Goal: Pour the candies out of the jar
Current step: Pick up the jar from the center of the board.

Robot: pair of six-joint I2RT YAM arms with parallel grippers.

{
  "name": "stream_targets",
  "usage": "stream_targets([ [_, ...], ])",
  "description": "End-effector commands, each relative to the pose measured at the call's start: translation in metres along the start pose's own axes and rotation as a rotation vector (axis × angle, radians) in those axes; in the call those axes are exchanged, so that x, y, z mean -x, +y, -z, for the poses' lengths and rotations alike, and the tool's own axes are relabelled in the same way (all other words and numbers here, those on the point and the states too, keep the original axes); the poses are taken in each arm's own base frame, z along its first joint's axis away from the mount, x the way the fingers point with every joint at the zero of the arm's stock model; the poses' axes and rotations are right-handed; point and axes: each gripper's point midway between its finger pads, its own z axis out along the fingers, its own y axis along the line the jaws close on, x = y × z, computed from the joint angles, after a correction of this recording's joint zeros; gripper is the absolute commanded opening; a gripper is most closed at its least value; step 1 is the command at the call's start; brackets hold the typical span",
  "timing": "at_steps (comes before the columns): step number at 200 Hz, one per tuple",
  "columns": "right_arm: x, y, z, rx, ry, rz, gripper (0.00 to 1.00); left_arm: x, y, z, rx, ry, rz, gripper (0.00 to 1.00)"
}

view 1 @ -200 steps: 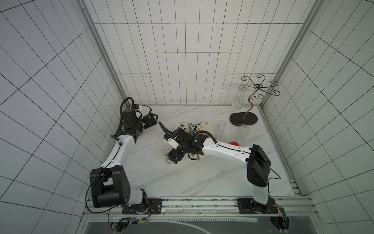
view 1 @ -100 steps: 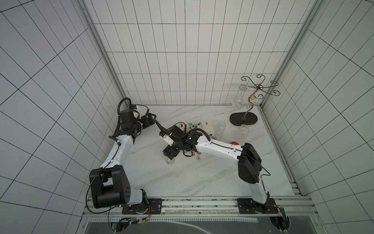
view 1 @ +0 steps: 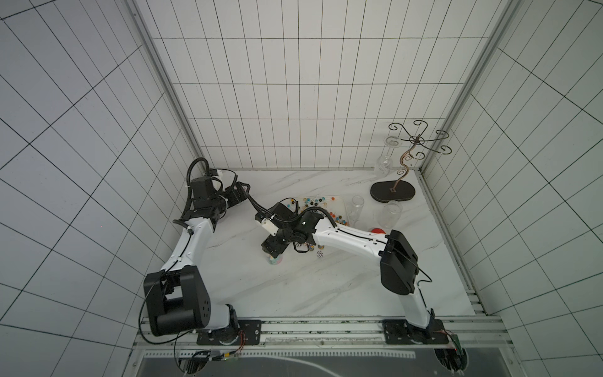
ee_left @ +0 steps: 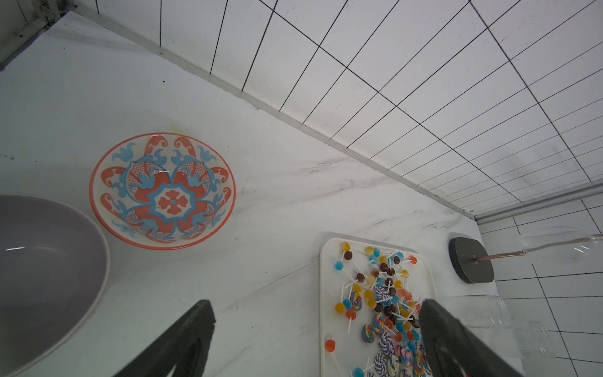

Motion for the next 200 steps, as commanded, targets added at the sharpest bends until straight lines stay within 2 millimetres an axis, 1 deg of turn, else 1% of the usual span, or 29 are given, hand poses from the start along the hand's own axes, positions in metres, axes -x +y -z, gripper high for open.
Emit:
stream_targets([
  [1,0.027,0.007,0.010,0.008,-0.046,0.029,0.85,0.005,-0.003,0.002,-0.023,-0.025,-0.003,0.97],
  [87,0.022,0.002,0.004,-0.025,-0.026,0.040,0.84,0.005,-0.003,0.003,-0.029,-0.027,-0.003,0.97],
  [119,0.022,0.001,0.003,-0.031,-0.028,0.041,0.81,0.005,-0.004,0.003,-0.032,-0.025,-0.003,0.97],
  [139,0.021,0.000,0.003,-0.034,-0.025,0.043,0.76,0.005,-0.003,0.003,-0.031,-0.027,-0.002,0.97],
  [171,0.027,-0.002,0.013,-0.047,-0.046,0.050,0.72,0.005,-0.004,0.003,-0.039,-0.026,-0.002,0.97],
  [186,0.031,-0.004,0.021,-0.050,-0.060,0.047,0.71,0.004,-0.005,0.002,-0.048,-0.022,-0.003,0.97],
  [200,0.035,-0.007,0.028,-0.045,-0.075,0.044,0.68,0.003,-0.006,0.002,-0.057,-0.022,-0.002,0.97],
])
